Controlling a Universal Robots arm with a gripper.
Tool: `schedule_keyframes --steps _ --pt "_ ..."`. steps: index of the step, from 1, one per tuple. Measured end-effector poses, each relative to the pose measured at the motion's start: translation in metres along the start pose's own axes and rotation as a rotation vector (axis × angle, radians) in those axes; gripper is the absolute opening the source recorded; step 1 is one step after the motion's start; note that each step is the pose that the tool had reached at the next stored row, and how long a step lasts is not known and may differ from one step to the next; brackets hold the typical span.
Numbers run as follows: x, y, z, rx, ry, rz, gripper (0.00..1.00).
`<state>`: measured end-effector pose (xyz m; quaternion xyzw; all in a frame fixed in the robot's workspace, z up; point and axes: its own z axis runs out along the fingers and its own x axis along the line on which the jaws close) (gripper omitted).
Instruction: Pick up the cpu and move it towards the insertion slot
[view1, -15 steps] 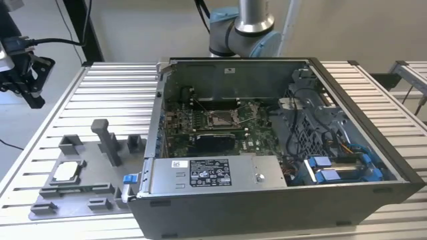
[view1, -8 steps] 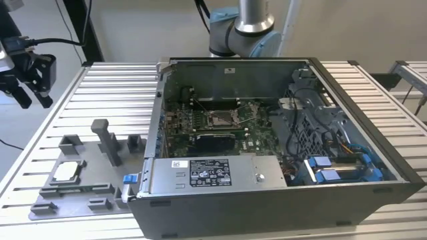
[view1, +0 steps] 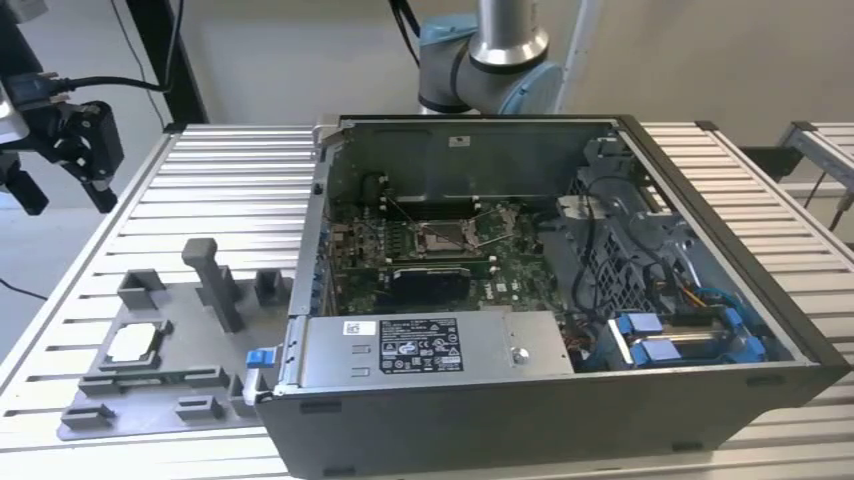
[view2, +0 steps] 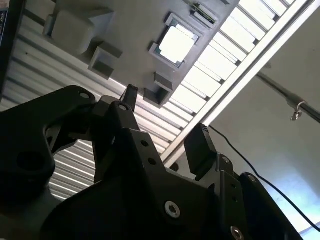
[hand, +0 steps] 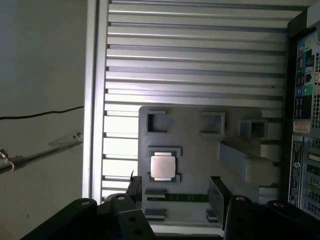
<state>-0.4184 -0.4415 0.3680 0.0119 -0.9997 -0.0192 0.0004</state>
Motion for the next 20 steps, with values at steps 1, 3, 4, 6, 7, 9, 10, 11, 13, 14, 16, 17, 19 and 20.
schedule_keyframes --steps 1,3,4,6,7,9,10,11,13,14,16,17,19,20 --pt "0.0 0.0 0.0 0.0001 0.0001 0.0 1.0" --pt "0.0 0.0 0.0 0.0 0.0 -0.001 1.0" --pt "0.0001 0.0 0.0004 0.0 0.0 -0.001 1.0" --pt "0.001 -0.0001 0.0028 0.0 0.0 -0.001 1.0" --pt "0.0017 -0.0001 0.0045 0.0 0.0 -0.001 1.0" --pt "0.003 -0.0002 0.0082 0.0 0.0 -0.001 1.0" --pt "0.0036 -0.0003 0.01 0.0 0.0001 -0.001 1.0" --pt "0.0042 -0.0004 0.0118 0.0 0.0 -0.001 1.0" --pt "0.0048 -0.0006 0.0155 -0.0003 0.0 -0.001 1.0" --pt "0.0049 -0.0006 0.0173 -0.0011 0.0 -0.001 1.0" --pt "0.005 -0.0006 0.0203 -0.0014 0.0 -0.001 1.0" --pt "0.005 -0.0007 0.0216 -0.0014 0.0001 -0.001 1.0" --pt "0.005 -0.0008 0.0243 -0.0013 0.0001 -0.001 1.0" --pt "0.005 -0.0009 0.0261 -0.0013 0.0001 -0.001 1.0"
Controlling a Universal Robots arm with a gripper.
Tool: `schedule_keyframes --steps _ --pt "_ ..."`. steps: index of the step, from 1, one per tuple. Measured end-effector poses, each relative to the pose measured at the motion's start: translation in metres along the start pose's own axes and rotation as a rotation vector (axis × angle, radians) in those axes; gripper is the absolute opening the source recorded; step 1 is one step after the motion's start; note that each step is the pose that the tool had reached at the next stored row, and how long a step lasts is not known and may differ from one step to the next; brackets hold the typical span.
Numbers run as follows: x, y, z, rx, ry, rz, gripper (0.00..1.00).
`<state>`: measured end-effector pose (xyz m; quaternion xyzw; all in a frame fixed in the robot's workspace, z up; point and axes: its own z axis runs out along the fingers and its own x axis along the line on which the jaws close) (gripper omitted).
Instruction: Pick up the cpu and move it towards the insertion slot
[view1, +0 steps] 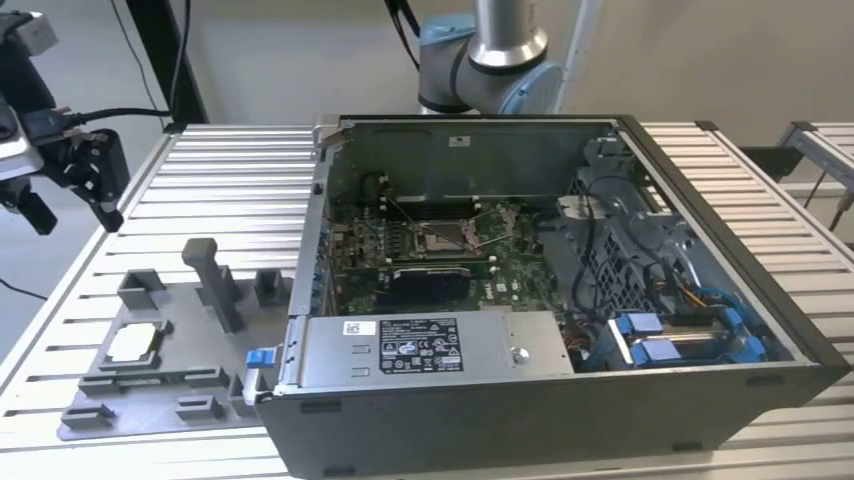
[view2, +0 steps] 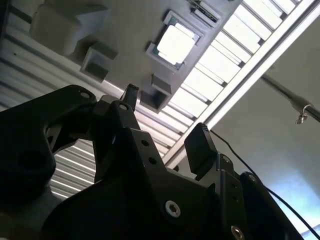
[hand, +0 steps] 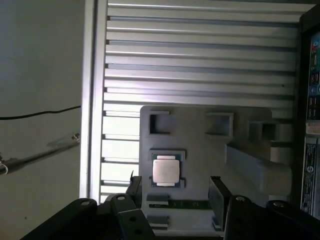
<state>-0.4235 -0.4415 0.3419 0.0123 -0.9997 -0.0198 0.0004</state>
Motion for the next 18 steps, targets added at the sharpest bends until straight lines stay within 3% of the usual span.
schedule_keyframes --steps 18 --pt "0.0004 -0.0004 0.0327 0.0012 0.0001 0.0 1.0"
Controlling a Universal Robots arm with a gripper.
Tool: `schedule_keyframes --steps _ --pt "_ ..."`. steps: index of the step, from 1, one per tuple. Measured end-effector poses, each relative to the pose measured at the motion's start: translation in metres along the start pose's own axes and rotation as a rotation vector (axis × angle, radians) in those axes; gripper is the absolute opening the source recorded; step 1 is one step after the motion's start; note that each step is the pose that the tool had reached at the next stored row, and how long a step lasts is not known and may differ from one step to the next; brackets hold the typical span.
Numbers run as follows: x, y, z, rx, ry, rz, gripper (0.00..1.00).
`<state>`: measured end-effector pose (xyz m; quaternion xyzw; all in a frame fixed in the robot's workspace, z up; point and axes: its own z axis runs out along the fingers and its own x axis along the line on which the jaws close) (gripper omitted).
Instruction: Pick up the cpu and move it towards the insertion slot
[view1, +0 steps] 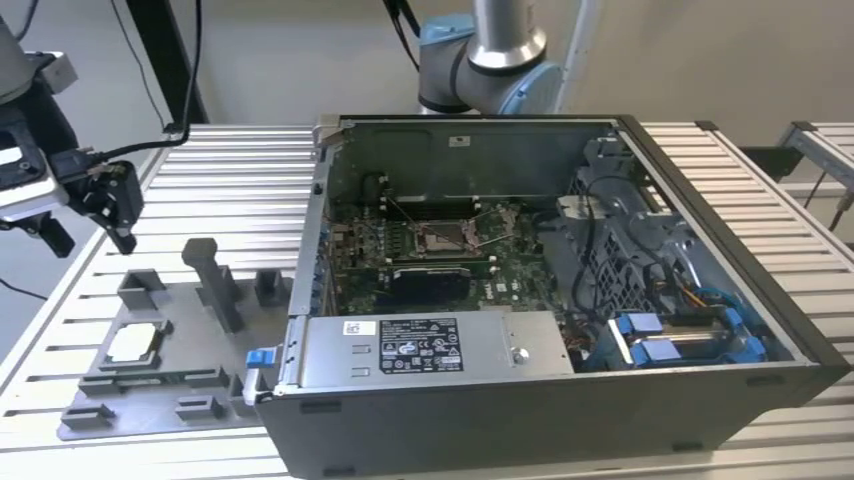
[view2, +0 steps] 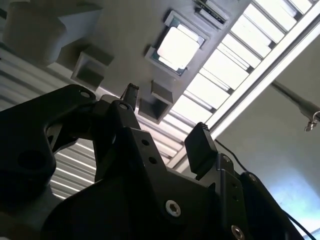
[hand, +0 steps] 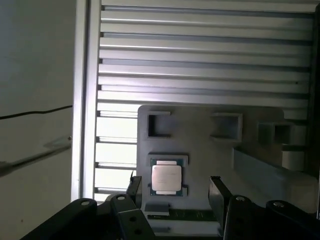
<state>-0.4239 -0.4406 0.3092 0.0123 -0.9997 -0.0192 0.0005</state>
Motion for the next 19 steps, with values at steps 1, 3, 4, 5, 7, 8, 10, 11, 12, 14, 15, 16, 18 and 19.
schedule_keyframes --steps 1,3,4,5,7,8,10,11,12,14,15,16,18,19 --pt "0.0 -0.0001 0.0018 0.0 0.0 0.0 1.0" --pt "0.0001 -0.0002 0.0054 0.0 0.0 0.0 1.0" --pt "0.0002 -0.0003 0.0072 0.0 -0.0001 0.0 1.0" --pt "0.0002 -0.0003 0.0091 0.0 -0.0001 0.0 1.0" --pt "0.0003 -0.0009 0.0127 0.0001 0.0 0.0 1.0" --pt "0.0003 -0.0016 0.0145 0.0 0.0 0.0 1.0" --pt "0.0004 -0.0038 0.0179 0.0001 0.0002 0.0 1.0" --pt "0.0004 -0.0051 0.0198 -0.0001 -0.0001 0.0 1.0" --pt "0.0004 -0.0064 0.0217 -0.0001 -0.0001 0.0 1.0" --pt "0.0004 -0.0081 0.0253 -0.0001 -0.0001 0.0 1.0" --pt "0.0004 -0.0087 0.027 0.0 0.0 0.0 1.0" --pt "0.0005 -0.009 0.0288 0.0 0.0 0.0 1.0" --pt "0.0007 -0.0094 0.0325 0.0 -0.0001 0.0 1.0" --pt "0.0007 -0.0096 0.0343 0.0 -0.0001 0.0 1.0"
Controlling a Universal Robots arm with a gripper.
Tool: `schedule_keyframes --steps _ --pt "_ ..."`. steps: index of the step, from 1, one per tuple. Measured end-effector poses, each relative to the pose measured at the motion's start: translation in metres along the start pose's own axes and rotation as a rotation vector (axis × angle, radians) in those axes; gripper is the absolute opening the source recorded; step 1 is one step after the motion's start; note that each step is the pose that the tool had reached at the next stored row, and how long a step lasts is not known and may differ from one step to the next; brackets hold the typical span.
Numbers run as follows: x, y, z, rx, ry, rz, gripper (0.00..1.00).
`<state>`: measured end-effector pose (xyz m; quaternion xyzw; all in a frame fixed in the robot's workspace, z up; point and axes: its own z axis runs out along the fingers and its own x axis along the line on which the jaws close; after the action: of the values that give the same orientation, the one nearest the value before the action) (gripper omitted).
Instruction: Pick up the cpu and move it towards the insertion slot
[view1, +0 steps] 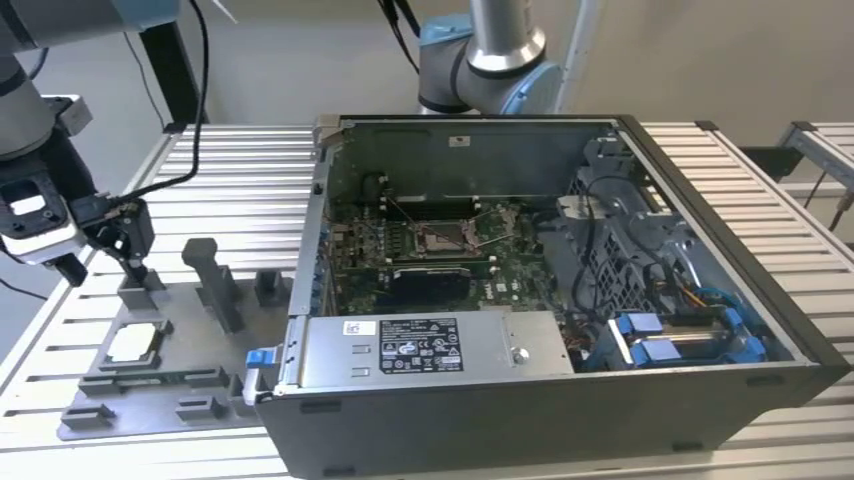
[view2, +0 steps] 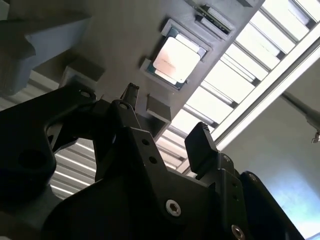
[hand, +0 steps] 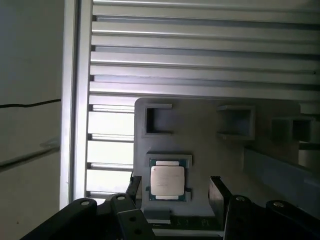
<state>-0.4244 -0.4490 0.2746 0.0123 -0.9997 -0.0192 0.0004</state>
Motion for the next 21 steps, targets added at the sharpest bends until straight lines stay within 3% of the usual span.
schedule_keyframes --steps 7,14,21 --pt "0.0032 -0.0019 0.0126 0.0 -0.0001 0.0 1.0" --pt "0.0035 -0.0135 0.0249 -0.0006 -0.0001 0.0 1.0" --pt "0.0032 -0.0152 0.0376 -0.0007 -0.0002 0.0 1.0"
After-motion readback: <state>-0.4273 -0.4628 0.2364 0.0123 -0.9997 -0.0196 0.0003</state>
